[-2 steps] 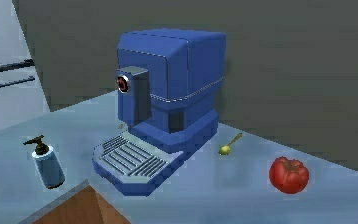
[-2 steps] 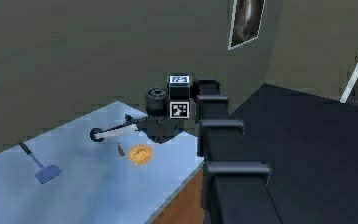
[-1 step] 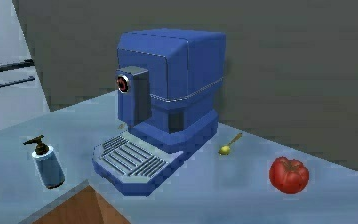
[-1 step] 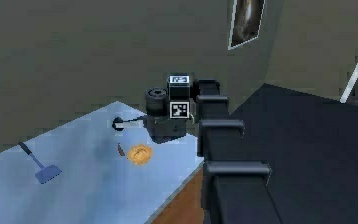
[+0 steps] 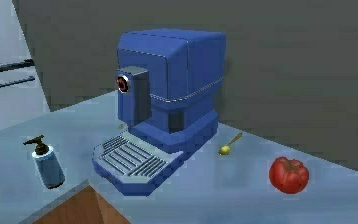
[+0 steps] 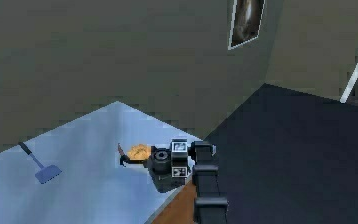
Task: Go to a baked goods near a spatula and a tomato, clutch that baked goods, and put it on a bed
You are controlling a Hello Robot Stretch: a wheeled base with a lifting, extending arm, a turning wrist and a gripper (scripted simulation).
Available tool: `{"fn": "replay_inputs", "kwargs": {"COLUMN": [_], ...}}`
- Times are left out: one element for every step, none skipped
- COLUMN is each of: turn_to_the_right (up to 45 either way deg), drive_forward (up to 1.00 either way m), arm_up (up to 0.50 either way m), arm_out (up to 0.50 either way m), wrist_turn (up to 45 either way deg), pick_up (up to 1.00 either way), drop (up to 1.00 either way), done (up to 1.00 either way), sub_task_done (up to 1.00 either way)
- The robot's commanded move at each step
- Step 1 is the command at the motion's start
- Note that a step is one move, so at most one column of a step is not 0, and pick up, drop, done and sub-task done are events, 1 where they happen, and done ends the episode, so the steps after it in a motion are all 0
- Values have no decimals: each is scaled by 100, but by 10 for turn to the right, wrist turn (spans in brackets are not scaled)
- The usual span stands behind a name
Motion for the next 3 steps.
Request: {"fn": "replay_inputs", "kwargs": {"turn_to_the_right": [0,0,0], "drive_forward": [0,0,0], "arm_up": [0,10,4], "arm_out": [0,0,0], "wrist_turn": [0,0,0], "pick_up": [100,0,0], "drop": [0,0,0], "done": [0,0,0], "sub_task_done": [0,0,0]}}
